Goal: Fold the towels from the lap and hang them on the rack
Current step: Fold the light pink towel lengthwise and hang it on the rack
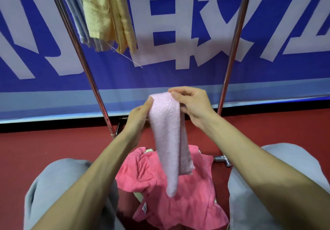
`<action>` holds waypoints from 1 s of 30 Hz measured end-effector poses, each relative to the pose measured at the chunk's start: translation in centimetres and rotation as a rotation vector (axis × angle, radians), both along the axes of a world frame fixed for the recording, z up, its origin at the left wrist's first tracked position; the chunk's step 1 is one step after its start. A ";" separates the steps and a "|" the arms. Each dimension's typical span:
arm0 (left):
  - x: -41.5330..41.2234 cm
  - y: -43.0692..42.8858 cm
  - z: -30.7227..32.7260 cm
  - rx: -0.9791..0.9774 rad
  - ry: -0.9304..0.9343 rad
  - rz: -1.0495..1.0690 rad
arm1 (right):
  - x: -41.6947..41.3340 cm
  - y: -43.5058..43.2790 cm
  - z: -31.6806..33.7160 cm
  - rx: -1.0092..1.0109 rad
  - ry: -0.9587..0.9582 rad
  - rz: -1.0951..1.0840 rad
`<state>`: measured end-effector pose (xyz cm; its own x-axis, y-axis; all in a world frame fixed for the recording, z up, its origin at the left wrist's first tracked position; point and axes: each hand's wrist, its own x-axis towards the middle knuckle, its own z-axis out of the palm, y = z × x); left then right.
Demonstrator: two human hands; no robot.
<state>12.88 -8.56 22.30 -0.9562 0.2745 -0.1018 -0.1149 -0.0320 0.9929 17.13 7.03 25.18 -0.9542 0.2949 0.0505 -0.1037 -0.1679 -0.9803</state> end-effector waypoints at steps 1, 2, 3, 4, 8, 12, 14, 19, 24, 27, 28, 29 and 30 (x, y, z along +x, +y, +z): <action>0.2 0.2 -0.1 0.010 -0.005 -0.054 | 0.0 0.4 0.0 -0.031 -0.017 -0.007; 0.3 0.4 -0.2 0.014 0.009 -0.099 | 0.1 0.8 0.0 -0.054 -0.035 -0.010; 0.4 0.5 -0.1 0.013 0.039 -0.133 | 0.2 1.3 -0.1 -0.065 -0.050 -0.007; 0.4 0.6 -0.2 0.009 0.072 -0.163 | 0.4 1.8 -0.2 -0.074 -0.059 0.007; 0.8 1.1 -0.4 0.006 0.141 -0.212 | 1.8 3.3 -0.6 0.094 -0.069 0.086; 0.8 2.0 -0.2 0.005 0.182 -0.183 | 2.4 4.1 -1.1 0.309 -0.074 0.060; 0.7 2.3 -0.1 -0.021 0.214 -0.169 | 2.1 4.4 -1.1 0.295 -0.059 0.032; 0.2 1.9 0.8 -0.064 0.237 -0.152 | 1.7 3.8 -1.3 0.313 -0.079 0.042; -0.8 0.8 2.8 -0.223 0.285 -0.262 | 2.1 4.3 -0.1 0.727 -0.044 -0.034; -0.8 0.9 5.7 -0.309 0.351 -0.406 | 1.7 4.4 1.0 0.674 0.012 -0.063; -0.6 1.0 6.9 -0.331 0.373 -0.465 | 1.5 4.2 1.5 0.604 0.014 -0.005; -0.4 1.1 8.2 -0.355 0.398 -0.519 | 1.3 4.0 2.1 0.538 0.006 0.071; -0.3 1.2 9.4 -0.387 0.433 -0.561 | 1.2 3.8 2.8 0.491 -0.001 0.144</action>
<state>12.60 -7.40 31.70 -0.6625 0.7467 0.0596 0.3857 0.2719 0.8817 18.38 10.81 28.02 -0.9836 0.1016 0.1493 -0.1127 0.3004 -0.9471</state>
